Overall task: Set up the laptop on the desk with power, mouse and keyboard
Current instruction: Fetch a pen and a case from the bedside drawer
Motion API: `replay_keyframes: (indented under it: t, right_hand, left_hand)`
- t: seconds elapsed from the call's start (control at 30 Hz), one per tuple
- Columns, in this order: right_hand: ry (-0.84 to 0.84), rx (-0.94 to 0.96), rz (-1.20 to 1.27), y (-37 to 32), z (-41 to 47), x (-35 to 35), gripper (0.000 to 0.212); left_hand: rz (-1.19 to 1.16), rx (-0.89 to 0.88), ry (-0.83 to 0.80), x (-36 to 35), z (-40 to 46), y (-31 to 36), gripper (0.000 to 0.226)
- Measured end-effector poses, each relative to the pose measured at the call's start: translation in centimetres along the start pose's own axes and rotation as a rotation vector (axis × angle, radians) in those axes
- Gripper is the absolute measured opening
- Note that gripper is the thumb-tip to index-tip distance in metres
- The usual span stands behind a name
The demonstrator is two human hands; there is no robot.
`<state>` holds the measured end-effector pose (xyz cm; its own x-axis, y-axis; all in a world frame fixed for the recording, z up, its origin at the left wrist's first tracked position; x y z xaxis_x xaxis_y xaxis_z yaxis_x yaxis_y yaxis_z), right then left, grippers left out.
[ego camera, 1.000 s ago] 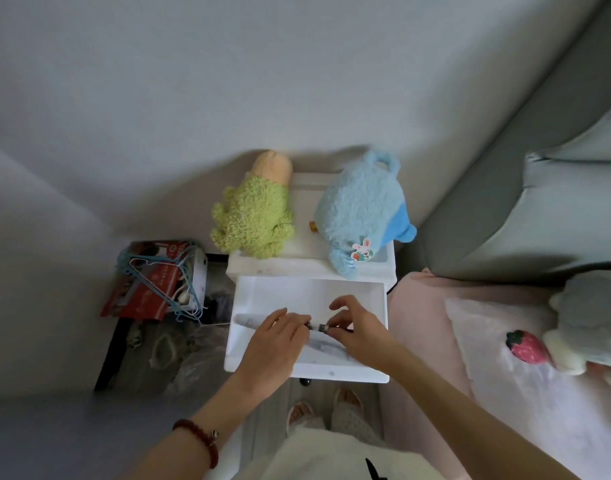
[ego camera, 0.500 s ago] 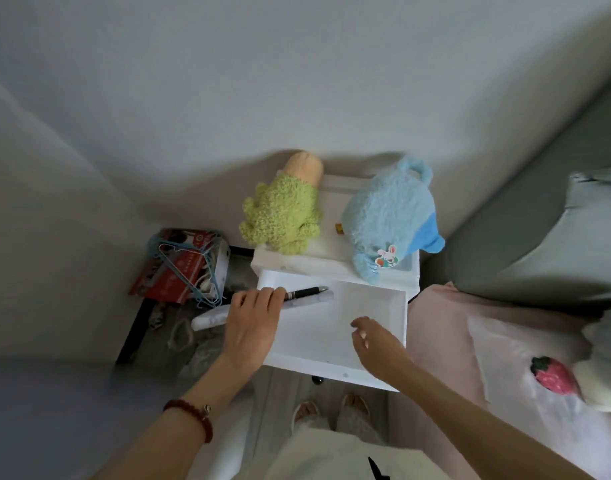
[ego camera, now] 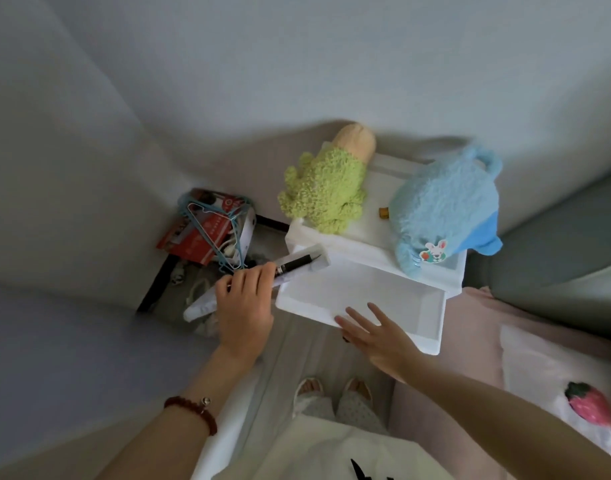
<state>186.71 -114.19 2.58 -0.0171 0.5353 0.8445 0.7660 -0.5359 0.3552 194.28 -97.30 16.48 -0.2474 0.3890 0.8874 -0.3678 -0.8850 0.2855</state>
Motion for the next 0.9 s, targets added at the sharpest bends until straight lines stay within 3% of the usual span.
replay_keyframes:
  t: [0.07,0.2,0.37,0.43,0.5,0.6,0.67,0.73,0.8,0.9]
  right_hand:
    - [0.015,-0.026,-0.175,1.9,0.9,-0.3,0.052]
    - [-0.14,-0.008,-0.36,5.2,3.1,-1.7,0.042]
    - [-0.174,-0.038,-0.303,8.0,4.0,-2.0,0.045]
    - [-0.081,-0.07,-0.14,8.0,3.9,-0.7,0.055]
    - [0.046,-0.112,0.24,7.4,3.3,1.5,0.069]
    - [0.303,0.029,0.733,4.1,1.6,8.0,0.083]
    - [0.387,0.116,0.868,1.5,0.8,11.7,0.074]
    - [0.403,0.16,0.934,-0.7,0.3,14.4,0.049]
    - [0.419,0.292,0.864,-4.4,-0.5,17.7,0.024]
    - [0.458,0.511,0.725,-11.2,-2.3,22.0,0.015]
  left_hand:
    - [0.023,0.004,0.009,0.3,-0.3,0.0,0.033]
    - [0.101,0.037,0.018,1.3,-1.2,0.2,0.036]
    - [0.138,0.128,0.048,2.9,-3.6,1.2,0.042]
    - [0.157,0.205,0.039,3.6,-4.9,1.8,0.04]
    - [0.133,0.291,0.038,4.3,-6.8,2.6,0.041]
    - [0.107,0.425,0.088,6.0,-11.5,4.3,0.039]
    - [0.092,0.485,0.139,7.2,-15.0,5.4,0.036]
    - [0.094,0.527,0.183,8.3,-18.6,6.3,0.037]
    - [0.127,0.601,0.237,10.4,-23.1,6.8,0.038]
    - [0.198,0.788,0.27,13.3,-30.6,6.9,0.035]
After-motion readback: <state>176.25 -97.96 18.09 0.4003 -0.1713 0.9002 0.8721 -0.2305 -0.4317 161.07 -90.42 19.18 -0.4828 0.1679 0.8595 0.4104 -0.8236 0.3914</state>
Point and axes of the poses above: each hand's wrist, its own z-axis towards the middle knuckle, its own x-axis out of the back of the hand, y = z × x, the point moved 8 cm from there along z, towards the middle knuckle, and after that the axes turned 14 degrees about -z, right-handed, at the moved point
